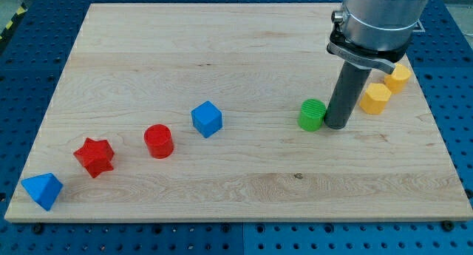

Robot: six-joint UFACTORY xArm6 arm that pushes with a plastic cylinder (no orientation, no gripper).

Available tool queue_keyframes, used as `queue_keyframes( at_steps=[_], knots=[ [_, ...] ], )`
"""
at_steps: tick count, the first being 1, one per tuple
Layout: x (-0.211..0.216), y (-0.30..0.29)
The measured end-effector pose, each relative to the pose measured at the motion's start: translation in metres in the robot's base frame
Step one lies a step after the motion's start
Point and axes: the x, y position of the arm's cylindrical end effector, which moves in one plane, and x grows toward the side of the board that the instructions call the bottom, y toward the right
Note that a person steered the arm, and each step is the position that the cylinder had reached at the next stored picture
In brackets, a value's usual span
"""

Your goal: Separate the green circle from the hexagon

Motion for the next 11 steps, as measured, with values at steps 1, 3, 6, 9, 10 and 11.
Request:
queue_keyframes(
  at_steps=[1,3,6,9,10,11],
  knots=[
    [0.006,0.000],
    [0.010,-0.001],
    [-0.012,-0.057],
    [-0.024,-0.099],
    [-0.026,-0.108],
    [-0.023,-0.108]
  ],
)
